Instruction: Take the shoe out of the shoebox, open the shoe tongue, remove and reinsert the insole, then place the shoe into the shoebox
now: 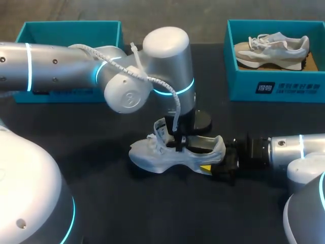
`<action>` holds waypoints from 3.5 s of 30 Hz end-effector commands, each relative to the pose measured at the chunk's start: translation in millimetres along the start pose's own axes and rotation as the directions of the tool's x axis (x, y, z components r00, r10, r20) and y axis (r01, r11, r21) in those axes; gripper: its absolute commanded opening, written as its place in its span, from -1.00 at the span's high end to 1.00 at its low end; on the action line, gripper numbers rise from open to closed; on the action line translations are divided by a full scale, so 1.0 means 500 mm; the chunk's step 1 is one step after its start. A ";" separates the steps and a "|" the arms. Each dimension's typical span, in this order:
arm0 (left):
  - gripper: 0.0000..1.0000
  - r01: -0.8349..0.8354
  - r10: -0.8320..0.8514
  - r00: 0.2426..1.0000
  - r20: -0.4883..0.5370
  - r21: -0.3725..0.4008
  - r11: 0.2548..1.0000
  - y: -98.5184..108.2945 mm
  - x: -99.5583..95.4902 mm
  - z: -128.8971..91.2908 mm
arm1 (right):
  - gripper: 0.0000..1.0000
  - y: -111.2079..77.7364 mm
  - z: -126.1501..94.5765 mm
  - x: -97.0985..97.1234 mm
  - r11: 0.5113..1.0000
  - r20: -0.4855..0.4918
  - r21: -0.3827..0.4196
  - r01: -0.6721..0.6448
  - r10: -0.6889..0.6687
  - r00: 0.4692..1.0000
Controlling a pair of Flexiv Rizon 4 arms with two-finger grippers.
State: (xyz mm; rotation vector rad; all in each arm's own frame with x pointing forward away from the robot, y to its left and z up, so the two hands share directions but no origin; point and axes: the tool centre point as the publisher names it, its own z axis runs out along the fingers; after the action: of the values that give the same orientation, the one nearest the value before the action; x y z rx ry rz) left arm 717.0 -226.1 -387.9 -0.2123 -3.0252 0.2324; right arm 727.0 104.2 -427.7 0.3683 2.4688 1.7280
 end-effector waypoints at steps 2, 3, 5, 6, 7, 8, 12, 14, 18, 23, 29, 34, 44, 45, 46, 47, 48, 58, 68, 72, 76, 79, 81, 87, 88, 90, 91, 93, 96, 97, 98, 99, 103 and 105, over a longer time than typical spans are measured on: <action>1.00 -0.008 0.008 1.000 -0.023 -0.007 1.000 0.001 0.007 0.014 | 1.00 0.000 0.000 0.000 1.000 0.000 0.003 0.000 0.000 1.000; 1.00 -0.007 0.007 1.000 -0.025 -0.009 1.000 0.001 0.010 0.017 | 1.00 0.000 0.000 0.000 1.000 0.000 0.003 0.000 0.000 1.000; 1.00 -0.006 0.006 0.999 -0.035 -0.014 1.000 0.001 0.013 0.022 | 1.00 0.000 0.000 0.000 1.000 0.000 0.003 0.000 0.000 1.000; 1.00 -0.006 0.006 0.999 -0.035 -0.014 1.000 0.001 0.013 0.022 | 1.00 0.000 0.000 0.000 1.000 0.000 0.003 0.000 0.000 1.000; 1.00 -0.006 0.005 0.999 -0.051 -0.015 1.000 0.001 0.017 0.030 | 1.00 0.000 0.000 0.000 1.000 0.000 0.003 0.000 0.000 1.000; 1.00 -0.008 0.007 0.998 -0.061 -0.012 1.000 0.001 0.018 0.031 | 1.00 0.000 0.000 0.000 1.000 0.000 0.003 0.000 0.000 1.000; 1.00 -0.010 0.009 0.998 -0.067 -0.012 1.000 0.000 0.022 0.033 | 1.00 0.000 0.000 0.000 1.000 0.000 0.003 0.000 0.000 1.000; 1.00 -0.012 0.012 0.999 -0.031 -0.005 1.000 0.001 0.029 0.032 | 1.00 0.000 0.000 0.000 1.000 0.000 0.003 0.000 0.000 1.000; 1.00 -0.016 0.015 1.000 -0.025 -0.013 1.000 0.002 0.034 0.047 | 1.00 0.000 0.000 0.000 1.000 0.000 0.003 0.000 0.000 1.000; 1.00 -0.001 0.001 0.999 -0.041 -0.015 1.000 0.004 0.030 0.065 | 1.00 0.000 0.000 0.000 1.000 0.000 0.003 0.000 0.000 1.000; 1.00 0.003 -0.003 1.000 0.012 0.015 1.000 0.006 0.025 0.062 | 1.00 0.000 0.000 0.000 1.000 0.000 0.003 0.000 0.000 1.000; 1.00 -0.007 0.005 0.997 0.071 0.030 1.000 0.003 0.025 0.050 | 1.00 0.000 0.000 0.000 1.000 0.000 0.003 0.000 0.000 1.000; 0.33 -0.008 0.004 0.994 0.112 0.032 0.999 -0.004 0.020 0.043 | 1.00 0.000 0.000 0.000 1.000 0.000 0.003 0.000 0.000 1.000; 0.33 -0.009 0.006 0.993 0.118 0.030 1.000 -0.005 0.019 0.043 | 1.00 0.000 0.000 0.000 1.000 0.000 0.003 0.000 0.000 1.000; 0.33 -0.013 0.009 0.993 0.120 0.028 1.000 -0.005 0.018 0.044 | 1.00 0.000 0.000 0.000 1.000 0.000 0.003 0.000 0.000 1.000; 0.33 -0.014 0.010 0.992 0.126 0.030 0.999 -0.006 0.017 0.045 | 1.00 0.000 0.000 0.000 1.000 0.000 0.003 0.000 0.000 1.000; 0.31 -0.016 0.012 0.991 0.131 0.030 0.999 -0.007 0.015 0.046 | 1.00 0.000 0.000 0.000 1.000 0.000 0.003 0.000 0.000 1.000; 0.26 -0.036 0.031 0.974 0.224 0.016 0.999 -0.020 -0.024 0.078 | 1.00 0.000 0.000 0.000 1.000 0.000 0.003 0.000 0.000 1.000; 0.30 -0.043 0.042 0.966 0.255 -0.002 0.999 -0.020 -0.052 0.073 | 1.00 0.000 0.000 0.000 1.000 0.000 0.003 0.000 0.000 1.000; 0.30 -0.039 0.043 0.955 0.293 -0.021 0.999 -0.019 -0.062 0.077 | 1.00 0.000 0.000 0.000 1.000 0.000 0.003 0.000 0.000 1.000; 0.33 -0.025 0.035 0.944 0.327 -0.035 0.999 -0.018 -0.074 0.088 | 1.00 0.000 0.000 0.000 1.000 0.000 0.003 0.000 0.000 1.000; 0.39 -0.014 0.030 0.935 0.354 -0.048 0.999 -0.016 -0.082 0.094 | 1.00 0.000 0.000 0.000 1.000 0.000 0.003 0.000 0.000 1.000; 0.52 -0.004 0.020 0.932 0.361 -0.045 0.999 -0.013 -0.089 0.091 | 1.00 0.000 0.000 0.000 1.000 0.000 0.003 0.000 0.000 1.000; 0.95 0.011 0.002 0.933 0.360 -0.035 0.999 -0.008 -0.101 0.075 | 1.00 0.000 0.000 0.000 1.000 0.000 0.003 0.000 0.000 1.000; 0.98 0.013 0.000 0.933 0.360 -0.034 0.999 -0.008 -0.103 0.073 | 1.00 0.000 0.000 0.000 1.000 0.000 0.003 0.000 0.000 1.000; 1.00 0.020 -0.008 0.933 0.359 -0.030 0.999 -0.007 -0.105 0.068 | 1.00 0.000 0.000 0.000 1.000 0.000 0.003 0.000 0.000 1.000; 1.00 0.025 -0.013 0.933 0.360 -0.029 0.999 -0.007 -0.106 0.066 | 1.00 0.000 0.000 0.000 1.000 0.000 0.003 0.000 0.000 1.000; 1.00 0.029 -0.024 0.942 0.335 -0.009 1.000 -0.006 -0.108 0.060 | 1.00 0.000 0.000 0.000 1.000 0.000 0.003 0.000 0.000 1.000; 1.00 0.025 -0.033 0.960 0.279 0.035 0.999 -0.003 -0.108 0.045 | 1.00 0.000 0.000 0.000 1.000 0.000 0.003 0.000 0.000 1.000; 1.00 0.020 -0.033 0.965 0.259 0.053 0.998 -0.002 -0.106 0.039 | 1.00 0.000 0.000 0.000 1.000 0.000 0.003 0.000 0.000 1.000; 1.00 0.019 -0.035 0.969 0.245 0.066 0.998 -0.001 -0.103 0.033 | 1.00 0.000 0.000 0.000 1.000 0.000 0.003 0.000 0.000 1.000; 1.00 0.016 -0.035 0.973 0.229 0.084 0.996 0.000 -0.101 0.027 | 1.00 0.000 0.000 0.000 1.000 0.000 0.003 0.000 0.000 1.000; 1.00 0.008 -0.034 0.982 0.186 0.138 0.990 0.002 -0.087 0.005 | 1.00 0.000 0.000 0.000 1.000 0.000 0.003 0.000 0.000 1.000; 1.00 0.002 -0.029 0.985 0.169 0.159 0.987 0.004 -0.080 -0.006 | 1.00 0.000 0.000 0.000 1.000 0.000 0.003 0.000 0.000 1.000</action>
State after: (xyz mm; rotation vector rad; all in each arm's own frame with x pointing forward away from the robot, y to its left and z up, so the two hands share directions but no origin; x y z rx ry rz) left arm 751.4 -242.9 -399.0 -0.1451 -3.1954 0.4241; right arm 732.4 101.8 -427.7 0.3707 2.4693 1.7270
